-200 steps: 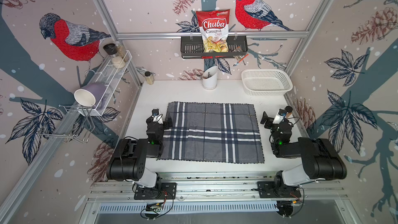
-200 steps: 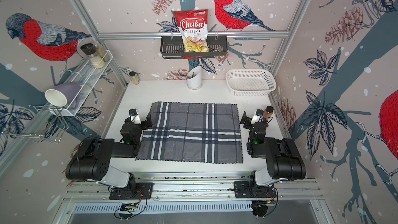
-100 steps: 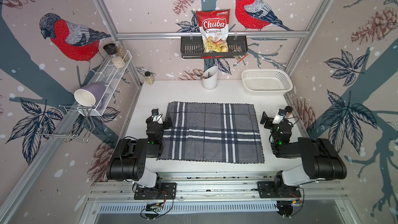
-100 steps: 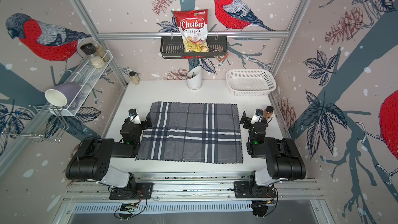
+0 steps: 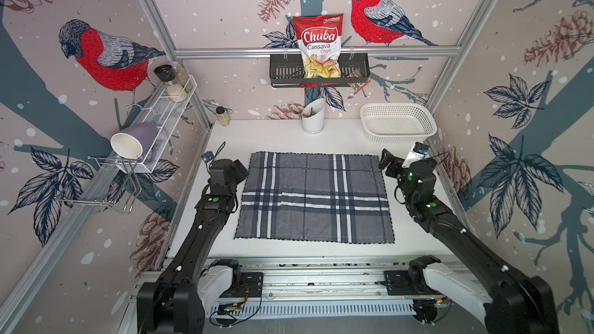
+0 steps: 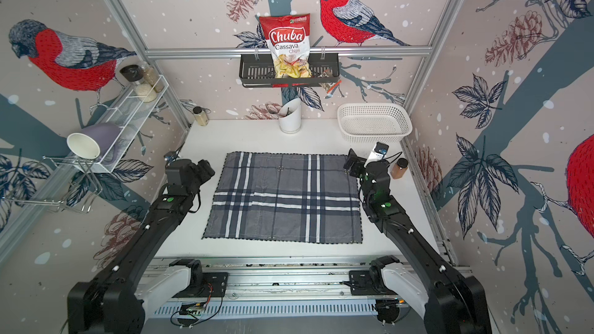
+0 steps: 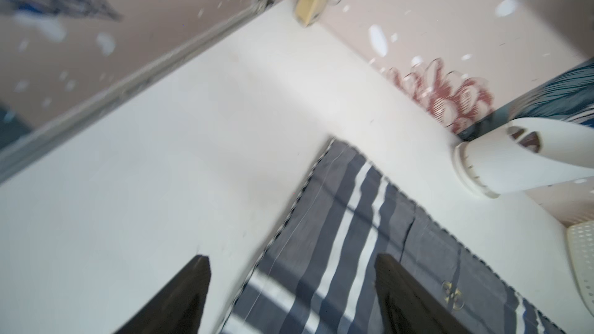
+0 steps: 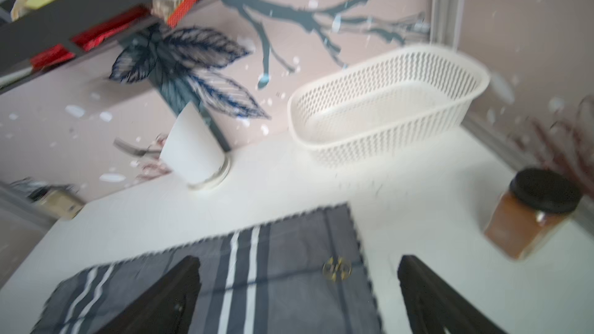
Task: Roll up the pillowcase
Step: Fold the pillowcase.
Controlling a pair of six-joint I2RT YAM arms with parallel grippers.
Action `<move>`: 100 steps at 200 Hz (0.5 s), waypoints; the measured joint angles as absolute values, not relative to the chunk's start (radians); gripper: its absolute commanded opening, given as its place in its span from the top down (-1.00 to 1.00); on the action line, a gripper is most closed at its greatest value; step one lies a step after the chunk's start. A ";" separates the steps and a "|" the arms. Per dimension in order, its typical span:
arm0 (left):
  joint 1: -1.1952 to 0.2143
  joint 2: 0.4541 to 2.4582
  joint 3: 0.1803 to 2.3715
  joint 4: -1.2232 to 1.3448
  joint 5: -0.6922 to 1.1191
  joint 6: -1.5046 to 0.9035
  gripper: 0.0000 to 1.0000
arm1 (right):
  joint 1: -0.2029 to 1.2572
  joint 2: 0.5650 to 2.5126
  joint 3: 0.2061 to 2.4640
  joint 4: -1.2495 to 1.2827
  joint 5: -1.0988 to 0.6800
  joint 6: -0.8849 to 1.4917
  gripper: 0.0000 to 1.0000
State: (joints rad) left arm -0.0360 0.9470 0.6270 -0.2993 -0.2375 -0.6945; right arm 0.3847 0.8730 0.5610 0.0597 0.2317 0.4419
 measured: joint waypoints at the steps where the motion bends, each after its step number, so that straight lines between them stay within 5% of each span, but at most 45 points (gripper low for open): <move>1: -0.036 0.939 0.622 -0.316 -0.236 -0.704 -0.70 | 0.390 0.868 0.561 0.048 0.229 0.448 -1.00; 13: -0.042 0.902 0.585 -0.420 -0.233 -0.764 -0.94 | 0.462 0.813 0.554 -0.084 0.210 0.523 -1.00; 100: -0.073 0.996 0.437 -0.582 -0.136 -1.015 -0.75 | 0.654 0.713 0.521 -0.635 0.210 0.961 -1.00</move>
State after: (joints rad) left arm -0.0731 0.9958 0.4370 -0.5823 -0.1356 -1.0145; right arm 0.6544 0.7132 0.5205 -0.6350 0.2096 0.9611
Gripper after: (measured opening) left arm 0.889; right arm 0.999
